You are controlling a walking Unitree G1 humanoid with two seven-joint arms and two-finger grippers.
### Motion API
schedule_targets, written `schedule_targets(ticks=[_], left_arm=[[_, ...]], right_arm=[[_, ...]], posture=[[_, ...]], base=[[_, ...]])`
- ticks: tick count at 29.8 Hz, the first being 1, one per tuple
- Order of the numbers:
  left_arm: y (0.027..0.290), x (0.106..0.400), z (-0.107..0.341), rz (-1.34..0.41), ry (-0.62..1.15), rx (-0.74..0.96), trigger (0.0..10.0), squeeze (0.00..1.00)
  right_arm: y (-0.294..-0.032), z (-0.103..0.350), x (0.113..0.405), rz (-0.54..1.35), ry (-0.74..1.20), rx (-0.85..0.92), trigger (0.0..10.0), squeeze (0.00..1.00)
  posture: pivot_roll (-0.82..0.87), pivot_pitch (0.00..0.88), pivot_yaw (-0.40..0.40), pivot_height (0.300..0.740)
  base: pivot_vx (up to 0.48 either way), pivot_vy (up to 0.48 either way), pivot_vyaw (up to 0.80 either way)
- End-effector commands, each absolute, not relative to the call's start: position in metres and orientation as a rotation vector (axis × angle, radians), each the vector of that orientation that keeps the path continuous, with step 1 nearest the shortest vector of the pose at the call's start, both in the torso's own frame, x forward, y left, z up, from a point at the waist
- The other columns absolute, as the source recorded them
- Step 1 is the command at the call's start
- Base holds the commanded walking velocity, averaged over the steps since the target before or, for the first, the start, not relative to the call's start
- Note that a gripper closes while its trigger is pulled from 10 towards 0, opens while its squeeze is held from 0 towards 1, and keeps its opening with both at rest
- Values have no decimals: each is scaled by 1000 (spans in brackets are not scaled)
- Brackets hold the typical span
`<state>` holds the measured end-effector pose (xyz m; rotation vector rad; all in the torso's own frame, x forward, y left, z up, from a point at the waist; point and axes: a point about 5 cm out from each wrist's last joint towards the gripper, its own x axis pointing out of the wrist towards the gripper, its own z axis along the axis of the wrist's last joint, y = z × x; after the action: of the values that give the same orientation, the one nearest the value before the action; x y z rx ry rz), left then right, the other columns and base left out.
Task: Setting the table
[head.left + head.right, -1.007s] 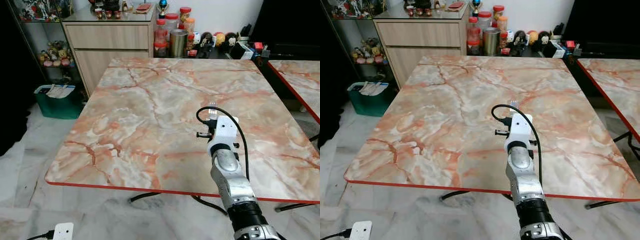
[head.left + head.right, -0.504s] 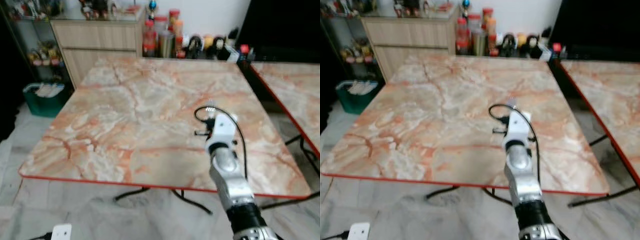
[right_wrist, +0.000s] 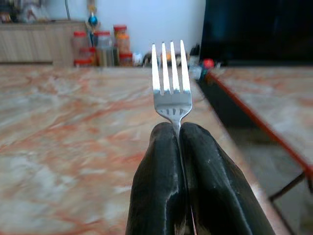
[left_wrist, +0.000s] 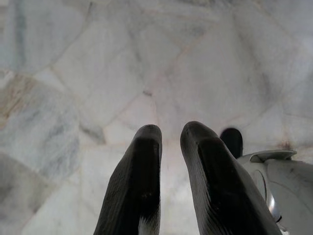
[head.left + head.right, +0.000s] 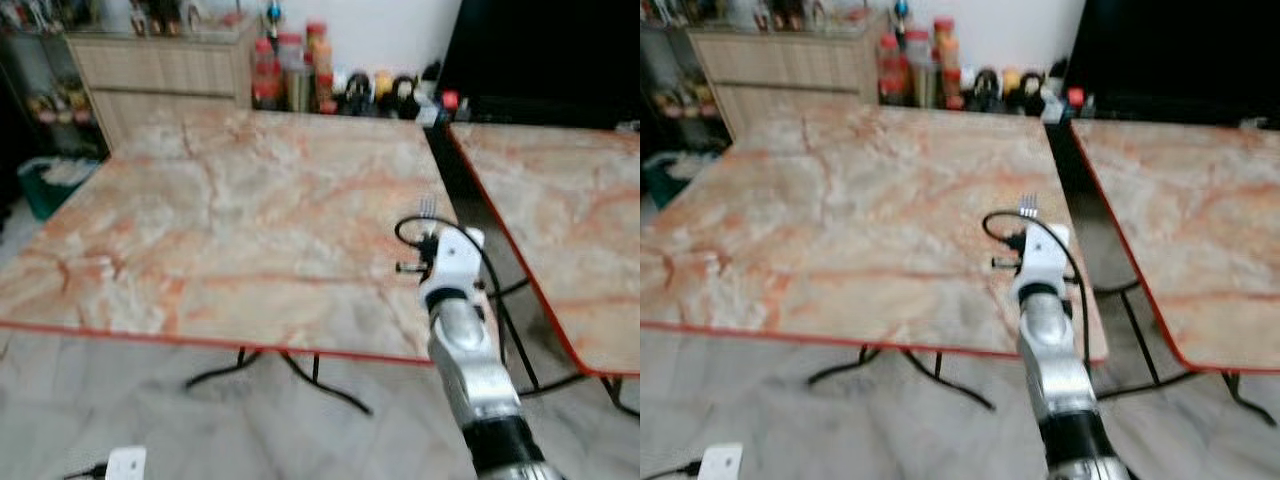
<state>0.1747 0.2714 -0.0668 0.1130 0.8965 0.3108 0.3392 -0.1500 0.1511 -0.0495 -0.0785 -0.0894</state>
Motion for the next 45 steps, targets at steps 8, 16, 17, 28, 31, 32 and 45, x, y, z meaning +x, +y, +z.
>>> schedule_targets(ticks=[8, 16, 17, 28, 31, 32, 45], left_arm=[[268, 174, -69, 297, 908, 112, 10000, 0], [271, 173, -68, 293, 909, 113, 10000, 0], [272, 172, -68, 295, 911, 113, 10000, 0], [268, 167, -72, 293, 922, 112, 10000, 0], [262, 166, -74, 287, 925, 109, 10000, 0], [259, 165, -75, 285, 927, 107, 10000, 0], [265, 165, -74, 288, 932, 105, 10000, 0]], right_arm=[[-186, 164, 311, -114, -246, -124, 10000, 0], [-181, 177, 302, -84, -355, -190, 10000, 0], [-180, 178, 302, -85, -359, -185, 10000, 0], [-168, 185, 304, -46, -391, -155, 10000, 0], [-163, 184, 304, -22, -387, -147, 10000, 0], [-161, 184, 304, -10, -383, -142, 10000, 0], [-151, 178, 305, 22, -345, -153, 10000, 0]], posture=[[-9, 82, 0, 740], [-10, 81, 7, 740], [-8, 81, 8, 740], [-9, 85, 5, 740], [-9, 87, 4, 740], [-8, 86, 4, 740], [-11, 72, -3, 740]], base=[[0, -466, 0], [0, -465, 0], [0, -469, 0], [0, -465, 0], [0, -465, 0], [0, -465, 0], [0, -461, 315]])
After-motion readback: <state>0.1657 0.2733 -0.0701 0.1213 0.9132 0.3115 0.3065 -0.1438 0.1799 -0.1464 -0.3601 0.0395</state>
